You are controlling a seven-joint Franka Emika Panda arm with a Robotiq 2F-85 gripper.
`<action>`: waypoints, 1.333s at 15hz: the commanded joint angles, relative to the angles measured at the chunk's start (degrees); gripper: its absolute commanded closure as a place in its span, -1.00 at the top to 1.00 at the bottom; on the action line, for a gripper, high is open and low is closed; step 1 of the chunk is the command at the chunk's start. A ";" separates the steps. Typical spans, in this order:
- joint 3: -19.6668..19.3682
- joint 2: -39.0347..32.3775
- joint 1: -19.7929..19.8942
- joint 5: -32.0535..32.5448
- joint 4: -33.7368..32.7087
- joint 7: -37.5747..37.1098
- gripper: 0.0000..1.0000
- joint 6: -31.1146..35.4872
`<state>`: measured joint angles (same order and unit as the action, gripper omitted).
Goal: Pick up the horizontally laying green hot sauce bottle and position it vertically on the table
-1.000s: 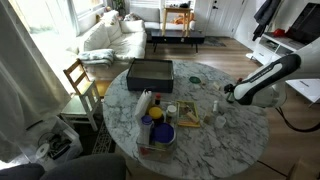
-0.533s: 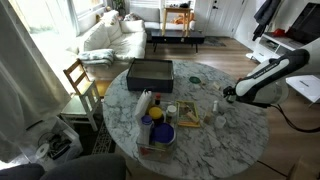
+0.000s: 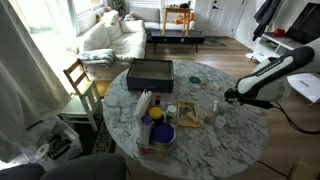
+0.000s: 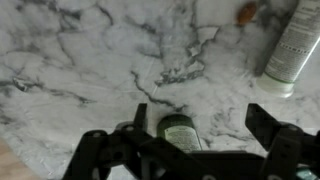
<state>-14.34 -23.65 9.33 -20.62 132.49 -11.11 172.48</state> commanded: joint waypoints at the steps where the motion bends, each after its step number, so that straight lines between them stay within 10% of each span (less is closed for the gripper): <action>1: 6.14 1.96 5.32 -4.57 -0.63 2.65 1.00 -7.02; 8: 4.16 3.58 4.34 -1.71 0.11 -1.00 1.00 -5.35; 15: -21.79 9.64 -13.16 18.14 1.62 -25.76 1.00 -12.24; 20: -19.29 16.14 -10.51 25.09 0.74 -25.98 1.00 -21.18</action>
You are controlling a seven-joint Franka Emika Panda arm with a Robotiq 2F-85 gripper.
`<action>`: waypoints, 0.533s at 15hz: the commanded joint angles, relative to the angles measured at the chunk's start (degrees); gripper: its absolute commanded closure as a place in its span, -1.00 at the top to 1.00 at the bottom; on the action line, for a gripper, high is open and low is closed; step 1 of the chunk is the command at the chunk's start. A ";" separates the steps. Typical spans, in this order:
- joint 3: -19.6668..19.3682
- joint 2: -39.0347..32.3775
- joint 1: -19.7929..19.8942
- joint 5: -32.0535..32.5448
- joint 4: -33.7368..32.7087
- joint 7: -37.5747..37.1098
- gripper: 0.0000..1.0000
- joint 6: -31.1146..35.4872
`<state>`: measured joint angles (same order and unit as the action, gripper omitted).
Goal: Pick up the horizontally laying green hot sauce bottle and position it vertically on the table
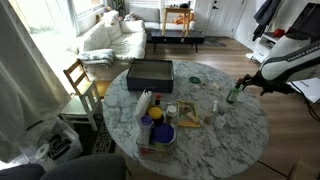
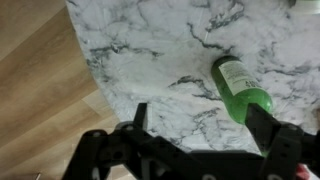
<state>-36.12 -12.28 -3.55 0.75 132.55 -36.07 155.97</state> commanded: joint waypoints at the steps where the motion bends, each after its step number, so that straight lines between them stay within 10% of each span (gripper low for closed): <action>1: 3.70 5.76 3.57 3.84 0.59 -0.73 1.00 -4.80; 8: 13.19 14.48 12.46 -0.34 1.84 12.49 1.00 -5.19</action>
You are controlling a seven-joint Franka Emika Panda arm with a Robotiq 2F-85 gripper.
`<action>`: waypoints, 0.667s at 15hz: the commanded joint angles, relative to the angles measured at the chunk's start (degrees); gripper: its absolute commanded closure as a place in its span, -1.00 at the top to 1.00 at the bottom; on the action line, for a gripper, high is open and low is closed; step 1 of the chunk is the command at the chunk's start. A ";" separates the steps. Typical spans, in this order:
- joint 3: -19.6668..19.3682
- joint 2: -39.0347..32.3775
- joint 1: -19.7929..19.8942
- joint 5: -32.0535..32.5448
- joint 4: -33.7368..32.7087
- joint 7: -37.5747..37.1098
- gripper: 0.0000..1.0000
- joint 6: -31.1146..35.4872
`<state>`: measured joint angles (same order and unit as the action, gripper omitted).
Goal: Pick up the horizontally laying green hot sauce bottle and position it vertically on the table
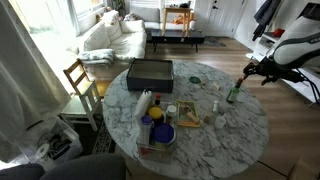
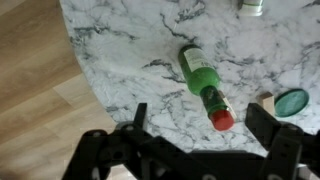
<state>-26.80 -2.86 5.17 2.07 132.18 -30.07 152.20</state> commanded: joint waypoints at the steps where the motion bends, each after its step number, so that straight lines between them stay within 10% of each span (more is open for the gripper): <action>1: 4.81 5.85 4.50 -1.71 2.22 7.99 1.00 -1.62; 10: 9.49 6.13 7.89 -0.82 0.30 10.43 1.00 -1.37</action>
